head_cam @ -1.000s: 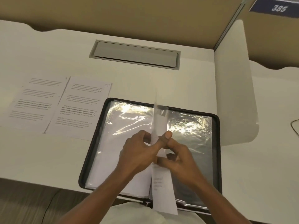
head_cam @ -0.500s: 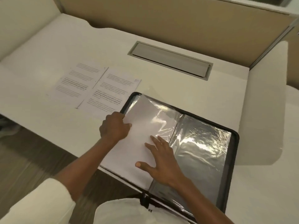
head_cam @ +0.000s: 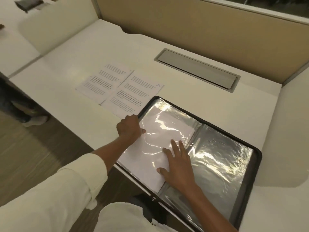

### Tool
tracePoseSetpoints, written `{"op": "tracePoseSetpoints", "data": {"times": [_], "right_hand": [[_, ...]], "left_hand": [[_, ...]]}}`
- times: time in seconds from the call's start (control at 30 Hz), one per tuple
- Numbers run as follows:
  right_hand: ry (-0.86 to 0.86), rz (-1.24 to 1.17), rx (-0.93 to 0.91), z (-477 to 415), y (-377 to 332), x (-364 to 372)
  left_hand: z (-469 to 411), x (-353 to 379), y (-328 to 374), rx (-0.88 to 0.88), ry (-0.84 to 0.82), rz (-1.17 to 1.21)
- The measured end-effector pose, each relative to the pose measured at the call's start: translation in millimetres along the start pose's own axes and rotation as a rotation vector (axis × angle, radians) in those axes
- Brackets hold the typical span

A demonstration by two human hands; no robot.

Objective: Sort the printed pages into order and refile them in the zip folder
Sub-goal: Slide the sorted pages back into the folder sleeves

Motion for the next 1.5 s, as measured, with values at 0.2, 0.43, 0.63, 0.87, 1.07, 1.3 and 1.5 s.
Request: {"op": "tracePoseSetpoints", "data": {"times": [0.2, 0.43, 0.63, 0.87, 1.07, 1.3, 1.5], "right_hand": [[0.071, -0.040, 0.064, -12, 1, -10], [0.154, -0.256, 0.130, -43, -13, -30], [0.147, -0.376, 0.083, -108, -68, -33], [0.035, -0.408, 0.088, -225, -139, -29], [0.038, -0.435, 0.226, -325, -167, -26], [0.232, -0.636, 0.571, -390, -158, -41], [0.326, -0.711, 0.770, -416, -143, -36]], "left_hand": [[-4, -1, -4, 0.014, 0.041, -0.068], [-31, -9, -33, 0.051, 0.082, -0.072], [-102, -26, -97, -0.036, 0.038, 0.116], [-226, -62, -166, -0.108, 0.033, 0.231], [-333, -85, -205, -0.096, -0.004, 0.242], [-404, -112, -205, -0.025, -0.037, 0.300], [-433, -116, -191, -0.010, -0.067, 0.361]]}}
Point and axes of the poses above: each hand's wrist, its own z-axis away from the middle knuckle, its own x-axis out of the palm, y = z × x, the point moved 10 cm from there along -z, towards the middle knuckle, and after that the axes turned 4 degrees about -x, right-handed, at the moved point
